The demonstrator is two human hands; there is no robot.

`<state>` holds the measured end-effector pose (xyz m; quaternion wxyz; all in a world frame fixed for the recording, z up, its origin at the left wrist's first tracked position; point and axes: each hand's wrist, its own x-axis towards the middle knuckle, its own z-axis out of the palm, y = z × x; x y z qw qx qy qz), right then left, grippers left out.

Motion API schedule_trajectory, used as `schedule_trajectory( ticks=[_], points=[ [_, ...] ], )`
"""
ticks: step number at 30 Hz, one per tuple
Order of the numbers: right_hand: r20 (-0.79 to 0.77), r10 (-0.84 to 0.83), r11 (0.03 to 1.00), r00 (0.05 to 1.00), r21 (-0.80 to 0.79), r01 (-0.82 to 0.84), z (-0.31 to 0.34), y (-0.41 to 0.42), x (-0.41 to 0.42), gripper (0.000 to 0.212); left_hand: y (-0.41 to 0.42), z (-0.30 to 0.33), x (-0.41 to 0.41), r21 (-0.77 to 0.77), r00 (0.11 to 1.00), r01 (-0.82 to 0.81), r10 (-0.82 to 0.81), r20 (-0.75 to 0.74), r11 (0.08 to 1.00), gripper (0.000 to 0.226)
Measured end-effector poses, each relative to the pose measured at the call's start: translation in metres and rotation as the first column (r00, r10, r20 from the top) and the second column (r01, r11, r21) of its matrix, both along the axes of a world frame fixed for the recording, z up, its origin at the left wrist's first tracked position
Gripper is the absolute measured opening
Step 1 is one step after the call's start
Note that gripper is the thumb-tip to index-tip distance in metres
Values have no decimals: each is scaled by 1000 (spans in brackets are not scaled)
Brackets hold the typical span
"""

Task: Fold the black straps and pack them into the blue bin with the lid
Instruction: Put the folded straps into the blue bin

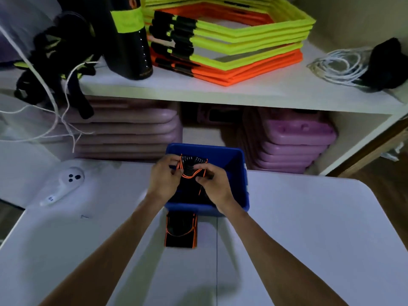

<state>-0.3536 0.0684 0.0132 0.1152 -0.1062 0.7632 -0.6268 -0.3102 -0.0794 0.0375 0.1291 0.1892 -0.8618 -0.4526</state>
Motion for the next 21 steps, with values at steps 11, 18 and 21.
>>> schedule_trajectory(
  ticks=[11,18,21],
  points=[
    [307,180,965,935,130,-229,-39,-24,-53,41,-36,-42,0,-565,985,174,-145,96,806,55],
    [346,162,952,924,191,-239,-47,-33,-65,40,-40,-54,1,-428,975,223,-200,99,876,64],
    [318,146,942,937,244,-230,-56,-38,-66,38,-37,-54,2,-397,977,214,-197,85,892,64]
  ],
)
